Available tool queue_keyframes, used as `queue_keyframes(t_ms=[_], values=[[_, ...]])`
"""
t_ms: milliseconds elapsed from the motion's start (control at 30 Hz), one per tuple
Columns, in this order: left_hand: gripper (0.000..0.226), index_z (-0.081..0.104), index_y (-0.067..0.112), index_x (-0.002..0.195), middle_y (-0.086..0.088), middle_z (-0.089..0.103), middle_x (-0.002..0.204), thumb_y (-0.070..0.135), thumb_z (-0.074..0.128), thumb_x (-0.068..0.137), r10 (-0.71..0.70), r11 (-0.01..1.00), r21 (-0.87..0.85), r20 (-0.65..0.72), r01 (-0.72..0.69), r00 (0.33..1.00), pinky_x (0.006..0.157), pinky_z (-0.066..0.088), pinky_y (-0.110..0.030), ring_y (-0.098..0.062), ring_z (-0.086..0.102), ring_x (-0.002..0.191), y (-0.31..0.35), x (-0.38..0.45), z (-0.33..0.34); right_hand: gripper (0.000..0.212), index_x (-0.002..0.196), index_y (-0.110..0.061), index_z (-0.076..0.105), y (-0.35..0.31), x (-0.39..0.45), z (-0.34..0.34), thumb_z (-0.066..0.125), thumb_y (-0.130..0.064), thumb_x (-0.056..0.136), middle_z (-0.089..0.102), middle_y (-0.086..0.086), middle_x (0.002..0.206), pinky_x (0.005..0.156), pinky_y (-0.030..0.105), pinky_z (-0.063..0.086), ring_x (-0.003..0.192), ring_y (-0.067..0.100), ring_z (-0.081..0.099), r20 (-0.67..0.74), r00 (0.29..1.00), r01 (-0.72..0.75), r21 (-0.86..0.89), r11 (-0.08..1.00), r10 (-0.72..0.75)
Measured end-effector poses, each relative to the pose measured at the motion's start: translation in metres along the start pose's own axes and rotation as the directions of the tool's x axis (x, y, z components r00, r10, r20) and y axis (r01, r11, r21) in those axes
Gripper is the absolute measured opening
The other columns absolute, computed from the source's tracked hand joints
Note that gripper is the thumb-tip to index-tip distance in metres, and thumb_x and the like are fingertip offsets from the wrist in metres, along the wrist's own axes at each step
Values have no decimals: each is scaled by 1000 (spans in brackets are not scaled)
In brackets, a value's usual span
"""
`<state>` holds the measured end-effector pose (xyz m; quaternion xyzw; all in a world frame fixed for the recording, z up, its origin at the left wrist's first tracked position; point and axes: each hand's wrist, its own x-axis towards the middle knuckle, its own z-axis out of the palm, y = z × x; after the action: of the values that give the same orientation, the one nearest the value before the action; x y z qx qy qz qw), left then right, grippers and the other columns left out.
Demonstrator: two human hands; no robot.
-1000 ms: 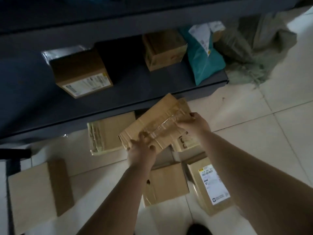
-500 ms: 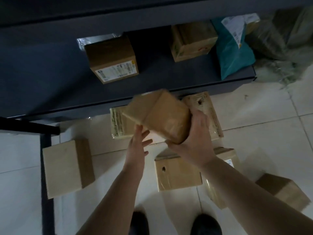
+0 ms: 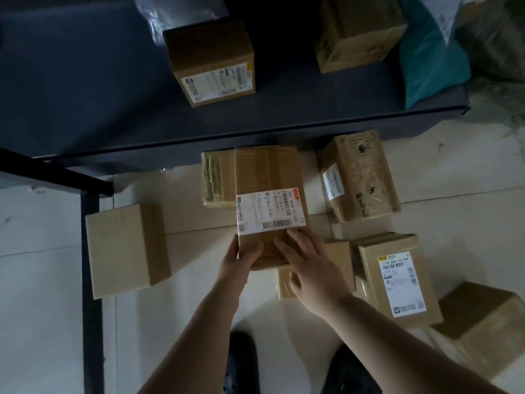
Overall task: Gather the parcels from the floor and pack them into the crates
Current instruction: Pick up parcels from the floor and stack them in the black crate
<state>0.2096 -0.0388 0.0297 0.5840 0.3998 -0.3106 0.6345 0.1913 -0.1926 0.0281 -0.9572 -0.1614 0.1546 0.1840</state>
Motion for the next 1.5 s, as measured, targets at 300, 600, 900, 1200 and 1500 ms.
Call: queue_keyframes(t_ms=[300,600,900,1200,1500], values=[[51,48,42,113,24,59,93,12,71,78,88,994,63,-8,-87,996,61,42,-18,2,54,86,-9,12,-2,53,127,-13,52,23,4,-3,67,-27,78,40,8,141,89,34,51,137,25,28,17,998,-60,137,989,58],[54,45,21,132,-2,52,131,19,65,81,559,655,707,-218,-265,800,90,50,-44,-22,49,117,3,20,36,41,121,-17,51,55,27,-5,59,-25,82,50,0,126,80,32,49,120,19,44,-92,940,-287,309,907,329],[51,42,22,136,2,35,147,30,54,87,600,16,849,414,-528,684,113,-12,-34,-19,11,143,6,54,111,120,146,-24,-7,161,70,-5,75,-55,63,-5,10,156,113,54,17,142,38,1,107,612,-789,25,614,783],[61,24,24,143,-2,1,157,35,49,88,475,-317,918,371,-238,798,104,-26,-47,-27,-20,142,20,84,114,113,140,-40,10,199,59,-3,82,-31,54,29,8,141,90,45,44,124,34,35,199,614,-733,502,458,764],[56,39,31,135,3,8,157,24,58,83,430,-421,860,470,-289,771,94,-40,-40,-19,-30,137,19,88,73,87,142,-33,29,178,64,18,75,-12,72,60,-10,107,80,33,53,101,18,56,509,666,-713,651,262,545]])
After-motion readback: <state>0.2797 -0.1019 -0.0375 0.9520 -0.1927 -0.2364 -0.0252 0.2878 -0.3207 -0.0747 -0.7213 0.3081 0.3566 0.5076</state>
